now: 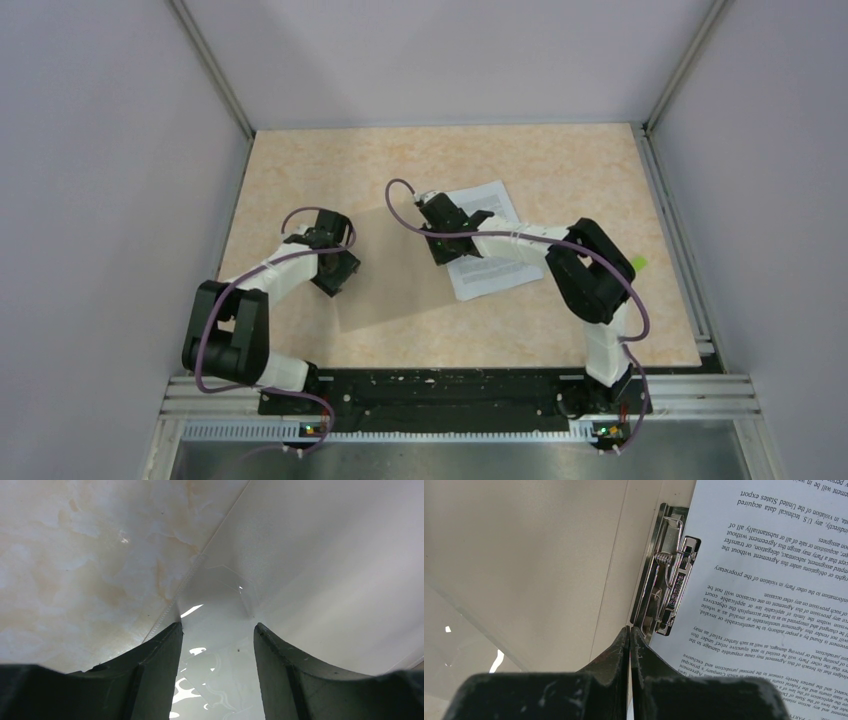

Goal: Put the files into the folder

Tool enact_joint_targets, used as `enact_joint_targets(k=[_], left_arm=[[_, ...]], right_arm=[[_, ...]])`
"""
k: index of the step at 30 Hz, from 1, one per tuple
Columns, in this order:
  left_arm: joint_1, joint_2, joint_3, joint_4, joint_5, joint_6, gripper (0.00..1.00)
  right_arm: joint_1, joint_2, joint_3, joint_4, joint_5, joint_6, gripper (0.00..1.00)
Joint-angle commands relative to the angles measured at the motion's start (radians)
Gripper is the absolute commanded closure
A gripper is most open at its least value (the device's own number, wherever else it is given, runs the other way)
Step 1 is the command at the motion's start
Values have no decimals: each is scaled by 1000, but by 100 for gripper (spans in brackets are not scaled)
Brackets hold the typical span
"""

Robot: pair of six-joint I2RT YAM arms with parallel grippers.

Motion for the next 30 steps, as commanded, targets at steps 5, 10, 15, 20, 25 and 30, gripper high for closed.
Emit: enact_joint_targets(k=[5,10,15,20,25,30], left_arm=[[2,57,-64,35,-28,1,40],[2,61,-60,36,-30,3,39],[2,65,-53,35,-30,7,39],[1,71,-48,38,-27,16,39],[2,64,-31,34,-32,42,38],[2,32,4,19,-47,72,37]], right_arm=[[-3,57,18,-110,-16,18,100],[-4,55,56,-123,-11,22,100],[-4,52,89,-133,-10,26,100],[-4,46,112,-141,4,28,100],[-4,29,133,-143,18,32,97],[-4,-10,140,-134,38,34,78]])
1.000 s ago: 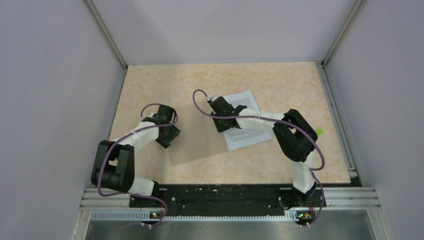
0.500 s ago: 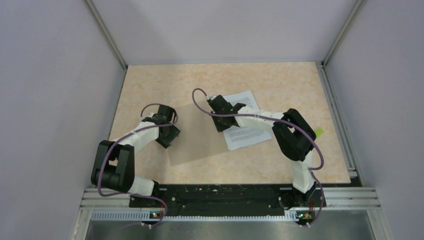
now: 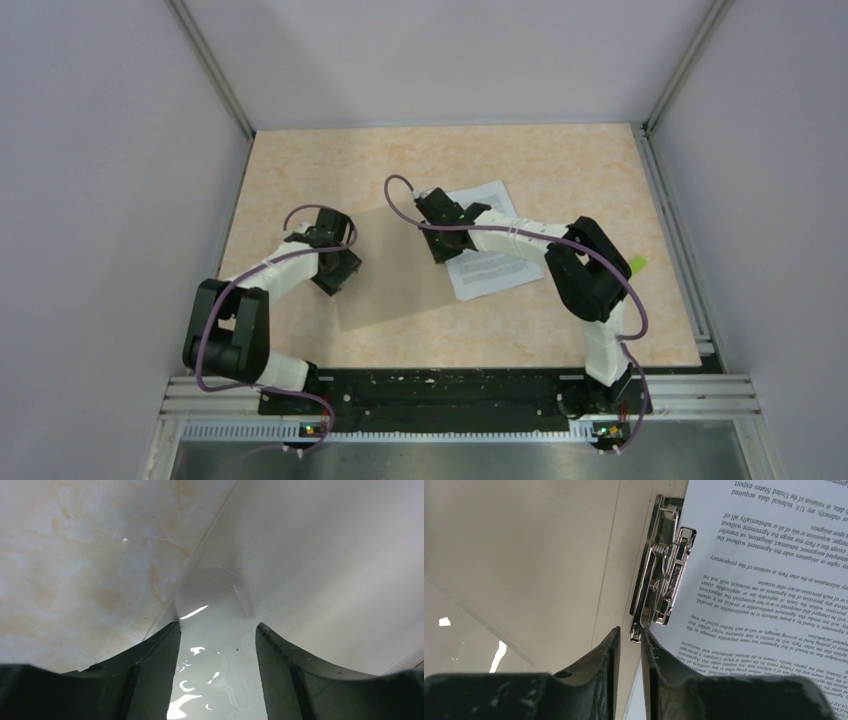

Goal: Put the files into the folder

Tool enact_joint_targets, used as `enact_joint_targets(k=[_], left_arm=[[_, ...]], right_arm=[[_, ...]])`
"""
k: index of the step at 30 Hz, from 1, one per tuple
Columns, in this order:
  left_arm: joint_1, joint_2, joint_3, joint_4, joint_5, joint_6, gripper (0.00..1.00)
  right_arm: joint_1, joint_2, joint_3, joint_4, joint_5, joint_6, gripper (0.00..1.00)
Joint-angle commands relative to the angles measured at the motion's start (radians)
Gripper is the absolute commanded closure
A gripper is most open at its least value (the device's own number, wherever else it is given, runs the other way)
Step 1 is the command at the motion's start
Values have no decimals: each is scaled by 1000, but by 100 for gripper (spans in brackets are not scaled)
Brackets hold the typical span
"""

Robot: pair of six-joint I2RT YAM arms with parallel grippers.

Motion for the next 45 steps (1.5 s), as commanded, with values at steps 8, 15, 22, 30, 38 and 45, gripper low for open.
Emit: enact_joint_targets(k=[8,15,22,30,38,45], left_arm=[[3,-19,87,-16,-24,120,30],[4,-154,101,5,-4,238,22],[27,-266,83,14,30,359,18],[55,-343,-17,45,96,387,12],[73,-337,-68,64,106,410,12],[106,-305,-66,82,157,441,11]], right_arm=[[13,-17,66,-4,141,-2,60],[28,50,117,-10,203,-7,54],[38,101,155,-38,238,-8,54],[37,137,155,-24,235,-3,58],[27,173,161,-25,192,-1,68],[-46,133,106,3,7,16,98]])
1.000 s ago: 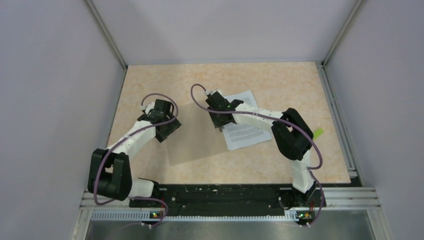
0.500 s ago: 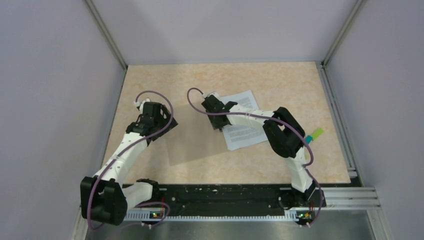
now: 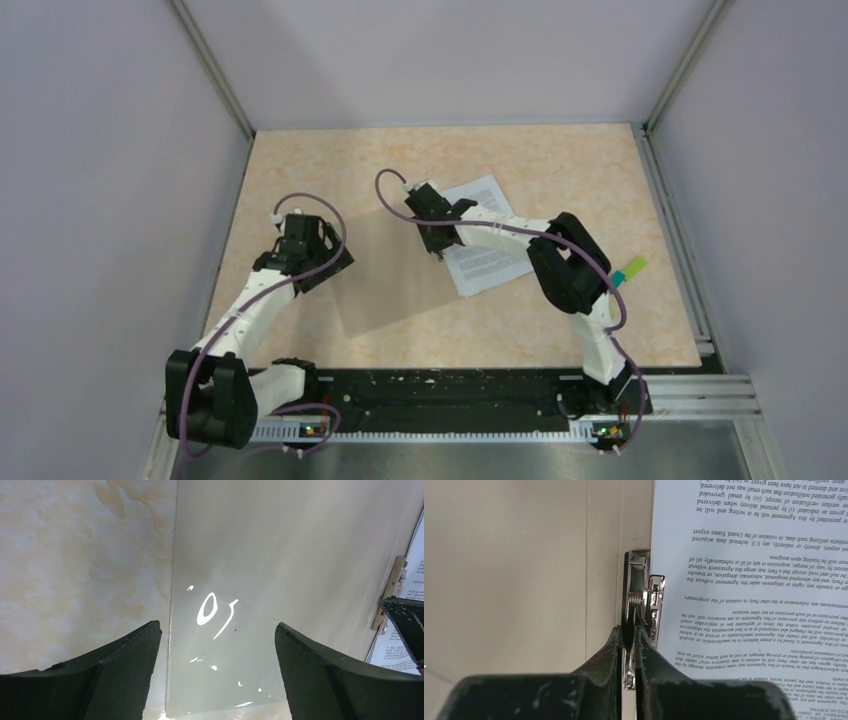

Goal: Put the files into the folder

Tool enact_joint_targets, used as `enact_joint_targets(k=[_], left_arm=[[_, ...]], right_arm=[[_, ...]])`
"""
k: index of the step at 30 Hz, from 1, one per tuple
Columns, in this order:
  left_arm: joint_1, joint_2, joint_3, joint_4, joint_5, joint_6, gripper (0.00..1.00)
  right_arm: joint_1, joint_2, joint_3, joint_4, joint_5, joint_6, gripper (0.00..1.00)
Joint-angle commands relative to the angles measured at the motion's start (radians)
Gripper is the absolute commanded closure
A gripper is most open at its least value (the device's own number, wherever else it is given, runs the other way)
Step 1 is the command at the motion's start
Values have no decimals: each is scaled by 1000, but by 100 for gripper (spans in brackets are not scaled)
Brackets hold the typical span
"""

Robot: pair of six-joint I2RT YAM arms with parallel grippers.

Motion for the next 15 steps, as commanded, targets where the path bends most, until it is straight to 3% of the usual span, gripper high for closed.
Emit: enact_joint_targets(k=[1,15], left_arm=[[26,27,2,61,63,41,11],[100,60,38,54,149,85,10]], right_arm=[[-70,-3,-43,10,-196,19,100],[-209,-64,-147,123,-545,71,100]])
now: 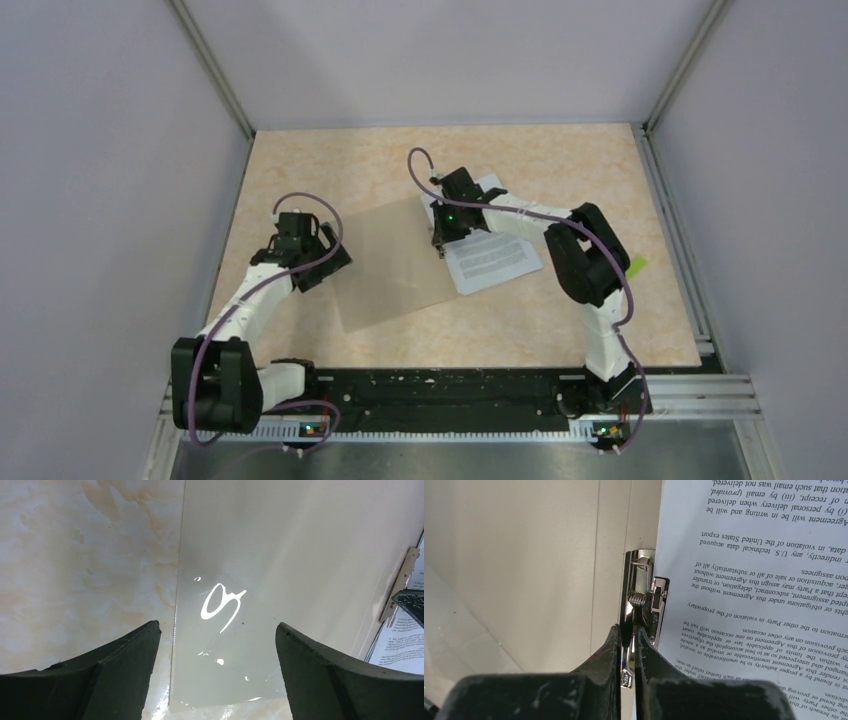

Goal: Put the files into the folder

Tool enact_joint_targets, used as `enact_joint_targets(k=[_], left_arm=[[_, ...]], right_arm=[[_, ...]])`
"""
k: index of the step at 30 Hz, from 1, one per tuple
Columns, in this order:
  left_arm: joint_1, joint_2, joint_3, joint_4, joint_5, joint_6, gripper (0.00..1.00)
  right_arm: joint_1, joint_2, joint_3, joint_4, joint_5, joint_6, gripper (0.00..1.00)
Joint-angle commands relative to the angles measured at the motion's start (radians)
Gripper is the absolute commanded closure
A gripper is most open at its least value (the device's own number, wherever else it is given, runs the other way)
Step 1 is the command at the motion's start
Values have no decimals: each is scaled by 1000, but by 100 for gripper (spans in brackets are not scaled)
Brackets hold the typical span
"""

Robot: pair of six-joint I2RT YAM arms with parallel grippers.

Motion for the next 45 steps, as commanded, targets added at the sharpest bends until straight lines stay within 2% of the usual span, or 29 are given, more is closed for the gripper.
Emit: enact_joint_targets(k=[1,10,15,20,33,40,43,45], left_arm=[[34,-3,41,16,38,34,10],[90,6,59,21,116,56,7],[117,27,53,81,232,27,1],[123,70,65,117,328,0,1],[127,96,53,162,387,-72,1],[131,3,32,94,173,-79,1],[133,19,11,134,224,-77,1],[132,50,-8,194,310,-71,1]], right_arm=[[-57,-29,-65,20,-166,44,100],[-135,-68,-121,94,-308,85,100],[-154,-85,-143,123,-357,106,100],[-168,-97,-159,149,-387,127,100],[-195,-127,-202,183,-401,151,100],[-208,-136,-214,193,-410,161,100],[-214,-141,-226,205,-422,170,100],[-213,-144,-227,207,-427,174,100]])
